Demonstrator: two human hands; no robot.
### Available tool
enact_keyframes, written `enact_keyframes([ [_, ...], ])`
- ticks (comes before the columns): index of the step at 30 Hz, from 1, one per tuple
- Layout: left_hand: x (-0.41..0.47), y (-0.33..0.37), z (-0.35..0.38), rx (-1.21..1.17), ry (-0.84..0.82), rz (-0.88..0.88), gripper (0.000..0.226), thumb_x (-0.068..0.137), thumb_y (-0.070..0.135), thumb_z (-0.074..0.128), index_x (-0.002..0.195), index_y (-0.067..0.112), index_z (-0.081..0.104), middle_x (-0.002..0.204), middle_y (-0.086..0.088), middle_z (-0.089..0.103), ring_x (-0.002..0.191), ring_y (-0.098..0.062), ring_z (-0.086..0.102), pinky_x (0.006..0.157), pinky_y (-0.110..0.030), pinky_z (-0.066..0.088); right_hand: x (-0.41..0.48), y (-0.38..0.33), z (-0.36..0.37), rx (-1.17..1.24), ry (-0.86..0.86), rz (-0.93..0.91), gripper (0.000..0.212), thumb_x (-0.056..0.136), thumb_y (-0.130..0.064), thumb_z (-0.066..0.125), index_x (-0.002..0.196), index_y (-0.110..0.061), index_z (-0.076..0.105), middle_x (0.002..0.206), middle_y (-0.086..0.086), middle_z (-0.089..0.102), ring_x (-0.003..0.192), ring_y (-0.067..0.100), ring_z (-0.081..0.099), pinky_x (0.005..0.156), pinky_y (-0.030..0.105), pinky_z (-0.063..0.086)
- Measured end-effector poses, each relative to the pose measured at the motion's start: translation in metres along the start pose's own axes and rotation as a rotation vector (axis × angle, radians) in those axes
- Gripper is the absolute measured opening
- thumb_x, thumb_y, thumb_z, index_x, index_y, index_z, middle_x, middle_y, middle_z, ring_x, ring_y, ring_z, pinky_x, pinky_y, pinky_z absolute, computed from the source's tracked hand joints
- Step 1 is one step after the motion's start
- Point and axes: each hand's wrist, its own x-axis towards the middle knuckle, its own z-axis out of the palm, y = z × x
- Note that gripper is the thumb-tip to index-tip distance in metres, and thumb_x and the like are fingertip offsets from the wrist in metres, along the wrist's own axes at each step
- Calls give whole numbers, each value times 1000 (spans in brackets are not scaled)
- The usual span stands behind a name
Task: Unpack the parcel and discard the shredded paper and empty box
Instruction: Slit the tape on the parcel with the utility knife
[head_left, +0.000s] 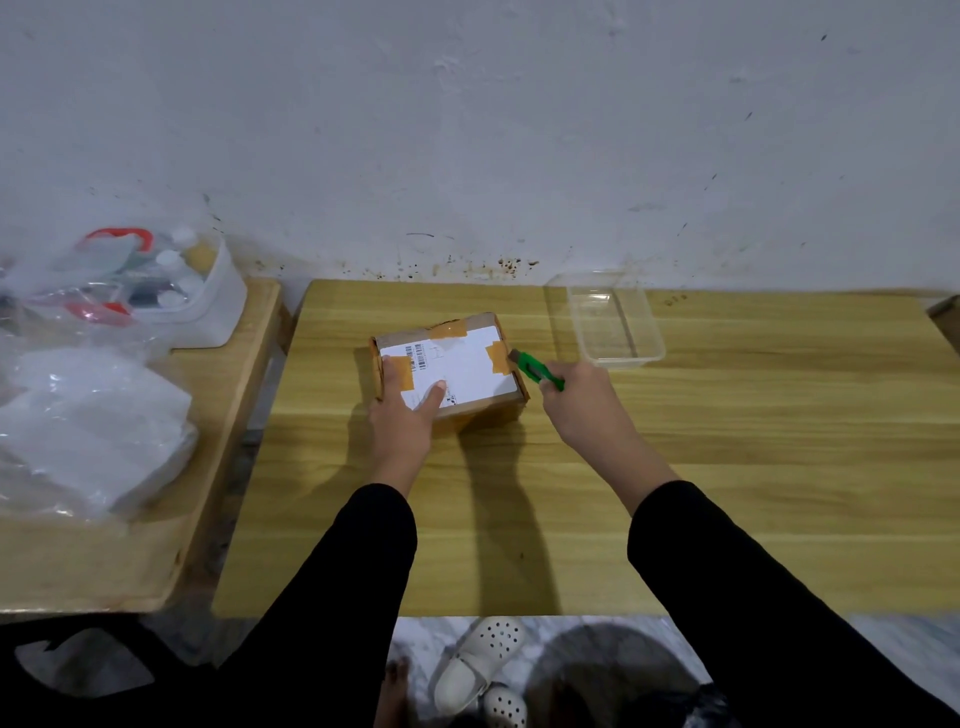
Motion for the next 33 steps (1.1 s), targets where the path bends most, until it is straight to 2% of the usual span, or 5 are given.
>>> enact_keyframes([
  [3, -1, 2, -1, 15, 5, -1, 73, 91, 53, 47, 149, 33, 8, 138, -16, 37, 123, -33, 41, 92, -36, 38, -6, 2, 1, 0, 15, 4, 25, 94, -12, 43, 109, -6, 62, 82, 10, 54, 57, 17, 47, 44, 24, 35],
  [18, -6, 4, -7, 11, -2, 32, 75, 89, 52, 50, 149, 30, 11, 141, -18, 37, 128, -35, 37, 98, -40, 37, -33, 23, 8, -32, 46, -32, 22, 95, -15, 42, 109, -11, 59, 73, 12, 55, 58, 24, 48, 47, 28, 34],
  [23, -9, -6, -10, -131, 56, 88, 77, 89, 48, 54, 150, 28, 11, 151, -12, 27, 138, -30, 25, 108, -41, 27, -45, 34, 2, 222, 125, -33, 32, 95, -17, 47, 124, -23, 58, 63, 6, 54, 49, 15, 45, 44, 25, 37],
  [26, -29, -10, -3, -172, 170, 39, 74, 91, 44, 51, 150, 23, 12, 154, -9, 22, 140, -27, 21, 110, -41, 24, -38, 35, -2, 444, 177, 52, 37, 95, -19, 49, 132, -20, 50, 67, 5, 60, 41, 2, 47, 40, 14, 36],
  [33, -46, 13, 24, -379, 296, -165, 72, 94, 34, 50, 150, 12, 10, 154, -12, 22, 141, -26, 22, 109, -33, 22, -8, 28, 9, 681, 218, 170, 34, 92, -24, 55, 126, -19, 57, 66, 6, 63, 36, 7, 42, 33, 16, 35],
])
